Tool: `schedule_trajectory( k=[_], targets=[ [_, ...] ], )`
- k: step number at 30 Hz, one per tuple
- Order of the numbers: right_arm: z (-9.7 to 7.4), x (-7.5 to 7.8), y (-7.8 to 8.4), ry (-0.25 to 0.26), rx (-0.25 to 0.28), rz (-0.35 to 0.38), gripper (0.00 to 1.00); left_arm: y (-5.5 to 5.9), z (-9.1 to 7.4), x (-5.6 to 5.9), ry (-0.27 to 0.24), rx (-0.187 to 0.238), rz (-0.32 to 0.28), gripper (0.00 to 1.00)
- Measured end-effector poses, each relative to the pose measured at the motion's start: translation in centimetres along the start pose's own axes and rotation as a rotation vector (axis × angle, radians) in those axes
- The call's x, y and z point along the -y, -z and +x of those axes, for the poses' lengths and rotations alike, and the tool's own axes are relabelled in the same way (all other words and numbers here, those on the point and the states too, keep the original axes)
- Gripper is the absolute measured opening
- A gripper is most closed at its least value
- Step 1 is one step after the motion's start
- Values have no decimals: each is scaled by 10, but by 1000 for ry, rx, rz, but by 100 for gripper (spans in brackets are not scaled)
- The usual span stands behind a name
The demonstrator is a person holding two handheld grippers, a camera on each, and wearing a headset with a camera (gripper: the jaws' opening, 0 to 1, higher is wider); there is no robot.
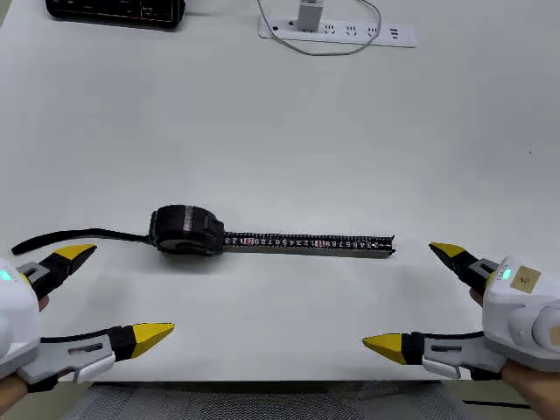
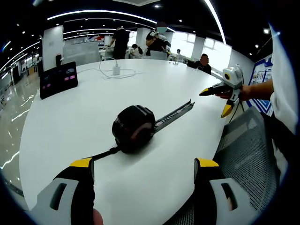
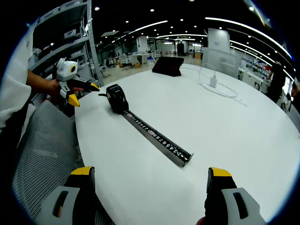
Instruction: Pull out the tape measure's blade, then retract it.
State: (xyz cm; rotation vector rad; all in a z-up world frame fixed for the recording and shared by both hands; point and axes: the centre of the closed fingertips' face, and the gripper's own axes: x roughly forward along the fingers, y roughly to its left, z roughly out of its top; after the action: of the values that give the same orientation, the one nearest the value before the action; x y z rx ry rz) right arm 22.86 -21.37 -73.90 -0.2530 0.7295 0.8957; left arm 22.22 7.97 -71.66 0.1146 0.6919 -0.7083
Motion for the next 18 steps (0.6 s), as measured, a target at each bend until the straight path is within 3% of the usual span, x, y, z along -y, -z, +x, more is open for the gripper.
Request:
schedule_trajectory(
  k=[18],
  targets=[
    [2,3,-3,0,3,0,99,-17,21,3,-2,19,-29,87]
  ],
)
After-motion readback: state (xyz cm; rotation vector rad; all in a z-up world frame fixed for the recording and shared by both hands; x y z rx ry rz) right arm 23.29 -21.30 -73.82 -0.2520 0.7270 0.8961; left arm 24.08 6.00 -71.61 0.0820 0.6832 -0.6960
